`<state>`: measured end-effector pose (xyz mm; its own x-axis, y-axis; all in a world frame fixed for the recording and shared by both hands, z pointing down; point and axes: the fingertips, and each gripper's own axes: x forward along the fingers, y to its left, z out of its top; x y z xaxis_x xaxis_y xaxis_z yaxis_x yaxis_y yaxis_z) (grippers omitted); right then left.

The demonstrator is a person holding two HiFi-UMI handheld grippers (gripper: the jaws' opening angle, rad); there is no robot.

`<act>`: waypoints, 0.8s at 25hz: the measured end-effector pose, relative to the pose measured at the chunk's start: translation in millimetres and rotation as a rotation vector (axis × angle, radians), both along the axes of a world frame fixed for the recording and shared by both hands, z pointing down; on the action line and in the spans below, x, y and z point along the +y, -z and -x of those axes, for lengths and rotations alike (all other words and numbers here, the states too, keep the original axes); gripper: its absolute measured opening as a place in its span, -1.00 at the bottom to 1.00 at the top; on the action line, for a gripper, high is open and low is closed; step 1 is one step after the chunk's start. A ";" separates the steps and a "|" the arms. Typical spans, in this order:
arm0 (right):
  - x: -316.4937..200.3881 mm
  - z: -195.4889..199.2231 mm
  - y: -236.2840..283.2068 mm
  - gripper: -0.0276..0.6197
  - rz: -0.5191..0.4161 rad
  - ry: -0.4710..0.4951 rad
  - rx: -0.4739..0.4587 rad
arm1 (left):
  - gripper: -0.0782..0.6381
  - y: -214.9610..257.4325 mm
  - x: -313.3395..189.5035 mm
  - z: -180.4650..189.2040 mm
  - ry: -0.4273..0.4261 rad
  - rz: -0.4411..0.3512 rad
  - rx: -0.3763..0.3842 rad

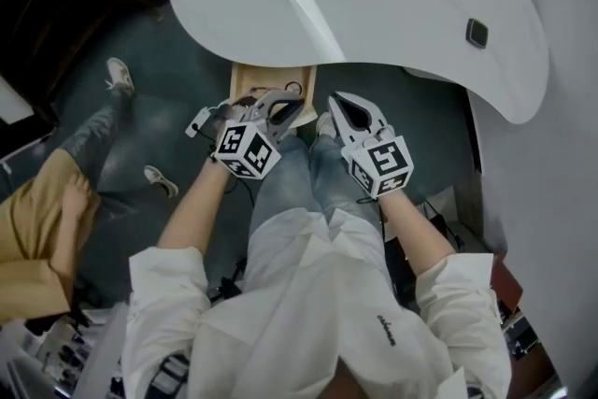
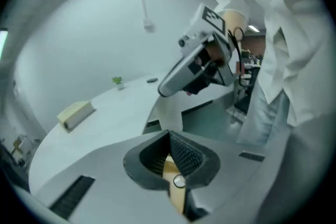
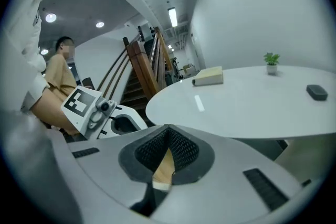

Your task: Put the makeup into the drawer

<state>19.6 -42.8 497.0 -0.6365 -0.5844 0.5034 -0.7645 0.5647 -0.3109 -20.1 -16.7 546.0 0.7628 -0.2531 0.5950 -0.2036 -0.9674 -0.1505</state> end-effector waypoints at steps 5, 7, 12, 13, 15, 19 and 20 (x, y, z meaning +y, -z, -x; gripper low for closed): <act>-8.4 -24.3 74.7 -0.86 -0.134 -0.094 -0.037 | -0.71 107.4 -22.6 15.3 0.335 0.003 0.302; -11.6 -33.1 103.3 -0.86 -0.197 -0.125 -0.046 | -0.71 143.3 -31.5 24.6 0.432 -0.013 0.409; -9.2 -60.3 169.7 -0.86 -0.318 -0.204 -0.054 | -0.71 215.8 -39.0 47.0 0.623 -0.032 0.552; -10.0 -66.6 181.7 -0.86 -0.344 -0.221 -0.060 | -0.71 229.6 -41.0 50.6 0.644 -0.044 0.580; -7.2 -79.4 203.8 -0.86 -0.389 -0.256 -0.070 | -0.71 255.1 -40.0 56.5 0.666 -0.076 0.625; 1.6 -101.4 244.4 -0.86 -0.466 -0.317 -0.099 | -0.71 302.1 -31.5 71.0 0.680 -0.170 0.673; 2.9 -106.3 254.0 -0.86 -0.488 -0.332 -0.107 | -0.71 314.1 -29.7 75.6 0.683 -0.197 0.686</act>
